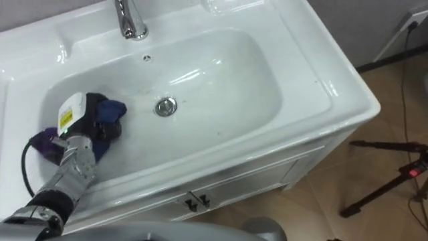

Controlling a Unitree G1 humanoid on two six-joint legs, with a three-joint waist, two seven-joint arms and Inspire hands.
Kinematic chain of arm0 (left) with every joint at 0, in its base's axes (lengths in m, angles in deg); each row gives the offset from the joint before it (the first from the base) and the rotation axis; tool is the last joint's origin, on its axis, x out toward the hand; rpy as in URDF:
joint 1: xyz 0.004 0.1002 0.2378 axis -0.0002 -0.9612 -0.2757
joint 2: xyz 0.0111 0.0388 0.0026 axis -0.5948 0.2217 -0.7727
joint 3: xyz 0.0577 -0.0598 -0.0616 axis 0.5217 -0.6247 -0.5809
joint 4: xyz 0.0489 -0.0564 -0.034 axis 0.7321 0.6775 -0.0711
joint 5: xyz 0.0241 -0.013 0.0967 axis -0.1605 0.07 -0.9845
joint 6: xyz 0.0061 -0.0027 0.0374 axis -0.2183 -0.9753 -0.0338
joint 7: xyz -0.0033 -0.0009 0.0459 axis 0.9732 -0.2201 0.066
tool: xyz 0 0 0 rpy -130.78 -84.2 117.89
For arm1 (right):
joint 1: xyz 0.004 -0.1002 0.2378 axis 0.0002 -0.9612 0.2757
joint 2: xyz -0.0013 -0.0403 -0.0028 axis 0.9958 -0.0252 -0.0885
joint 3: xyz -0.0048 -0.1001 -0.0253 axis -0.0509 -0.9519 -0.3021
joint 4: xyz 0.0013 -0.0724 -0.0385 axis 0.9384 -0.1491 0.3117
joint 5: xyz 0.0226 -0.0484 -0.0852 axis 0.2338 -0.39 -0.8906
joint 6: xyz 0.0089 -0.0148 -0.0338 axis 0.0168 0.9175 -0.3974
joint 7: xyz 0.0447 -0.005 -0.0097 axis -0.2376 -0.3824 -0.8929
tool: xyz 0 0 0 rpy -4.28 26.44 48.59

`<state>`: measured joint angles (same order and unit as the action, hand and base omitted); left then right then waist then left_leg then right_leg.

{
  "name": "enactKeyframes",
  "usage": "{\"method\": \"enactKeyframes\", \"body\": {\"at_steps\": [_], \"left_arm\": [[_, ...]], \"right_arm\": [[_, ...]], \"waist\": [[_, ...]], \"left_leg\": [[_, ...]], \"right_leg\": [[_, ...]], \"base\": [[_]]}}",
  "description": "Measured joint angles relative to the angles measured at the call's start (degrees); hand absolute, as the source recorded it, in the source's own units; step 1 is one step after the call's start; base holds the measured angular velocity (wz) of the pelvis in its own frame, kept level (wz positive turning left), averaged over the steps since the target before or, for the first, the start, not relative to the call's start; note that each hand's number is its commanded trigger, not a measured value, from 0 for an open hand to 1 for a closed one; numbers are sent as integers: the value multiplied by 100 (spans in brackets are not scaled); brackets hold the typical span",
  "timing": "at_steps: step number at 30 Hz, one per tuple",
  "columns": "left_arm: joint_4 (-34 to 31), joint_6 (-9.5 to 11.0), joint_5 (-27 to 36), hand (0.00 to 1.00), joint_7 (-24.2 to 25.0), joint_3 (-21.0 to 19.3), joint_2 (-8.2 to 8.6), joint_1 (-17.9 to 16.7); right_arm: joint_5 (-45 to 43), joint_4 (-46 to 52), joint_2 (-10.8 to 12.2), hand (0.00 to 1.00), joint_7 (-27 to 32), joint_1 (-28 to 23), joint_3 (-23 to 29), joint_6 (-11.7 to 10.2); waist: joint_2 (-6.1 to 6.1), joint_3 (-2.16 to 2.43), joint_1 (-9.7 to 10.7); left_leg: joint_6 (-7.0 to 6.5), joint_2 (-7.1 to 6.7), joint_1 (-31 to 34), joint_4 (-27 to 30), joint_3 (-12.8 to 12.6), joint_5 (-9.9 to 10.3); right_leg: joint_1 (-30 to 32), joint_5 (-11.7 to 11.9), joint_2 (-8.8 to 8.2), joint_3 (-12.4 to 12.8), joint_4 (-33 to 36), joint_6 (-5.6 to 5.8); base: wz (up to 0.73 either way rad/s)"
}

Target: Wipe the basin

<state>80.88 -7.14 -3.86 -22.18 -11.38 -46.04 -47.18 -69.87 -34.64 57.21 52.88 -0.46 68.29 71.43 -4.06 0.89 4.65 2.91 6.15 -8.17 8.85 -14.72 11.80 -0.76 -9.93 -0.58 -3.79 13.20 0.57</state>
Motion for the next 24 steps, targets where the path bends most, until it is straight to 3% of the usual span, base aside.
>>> {"method": "enactKeyframes", "body": {"at_steps": [3, 5, 6, 9, 12, 15, 21, 24], "left_arm": [[-221, -2, -94, 100, 0, -148, -20, -151], [-499, -12, -129, 100, 0, -196, -120, -334], [-723, -12, -197, 100, -3, -197, -248, -457], [-965, -34, -362, 100, -30, -197, -451, -607], [-1022, -144, -645, 100, -57, -258, -515, -609], [-1311, -165, -905, 100, -124, -587, -614, -703], [-1676, -906, -1037, 100, -253, -1412, -1208, -787], [-1684, -1233, -1139, 100, -205, -1565, -1287, -877]], "right_arm": [[-106, 27, 3, 0, 5, -77, 281, -3], [-182, 118, 2, 0, 21, -116, 457, 1], [-182, 159, 1, 0, 35, -129, 558, 0], [-168, 227, -33, 0, 81, -221, 605, 3], [-259, 186, -99, 0, 101, -242, 655, 11], [-398, 113, -113, 0, 109, -314, 922, 17], [-407, 10, -116, 0, 3, -443, 999, 120], [-406, 12, -120, 0, -90, -539, 1039, 118]], "waist": [[-9, 2, -3], [-30, 16, -10], [-63, 36, -14], [-107, 11, -25], [-241, -13, -25], [-331, 0, -38], [-353, -26, -15], [-308, -30, -22]], "left_leg": [[26, 24, -28, -18, 64, -15], [47, 35, -34, -23, 97, -29], [47, 51, -51, -25, 110, -29], [48, 75, -91, -26, 148, -29], [48, 71, -99, -27, 281, -29], [58, 61, -88, -29, 337, -35], [84, 29, -53, -27, 549, -50], [85, -26, -57, -13, 619, -49]], "right_leg": [[-67, -16, 13, -101, -65, -56], [-67, -20, 26, -94, -65, -66], [-68, -14, 43, -83, -65, -78], [-113, 4, 72, -97, -67, -107], [-129, 5, 79, -97, -67, -110], [-126, -5, 73, -109, -64, -129], [-168, -15, 14, -274, -43, -126], [-236, -45, -60, -398, -54, -65]], "base": [[3], [-3], [-7], [-2], [0], [5], [17], [29]]}}
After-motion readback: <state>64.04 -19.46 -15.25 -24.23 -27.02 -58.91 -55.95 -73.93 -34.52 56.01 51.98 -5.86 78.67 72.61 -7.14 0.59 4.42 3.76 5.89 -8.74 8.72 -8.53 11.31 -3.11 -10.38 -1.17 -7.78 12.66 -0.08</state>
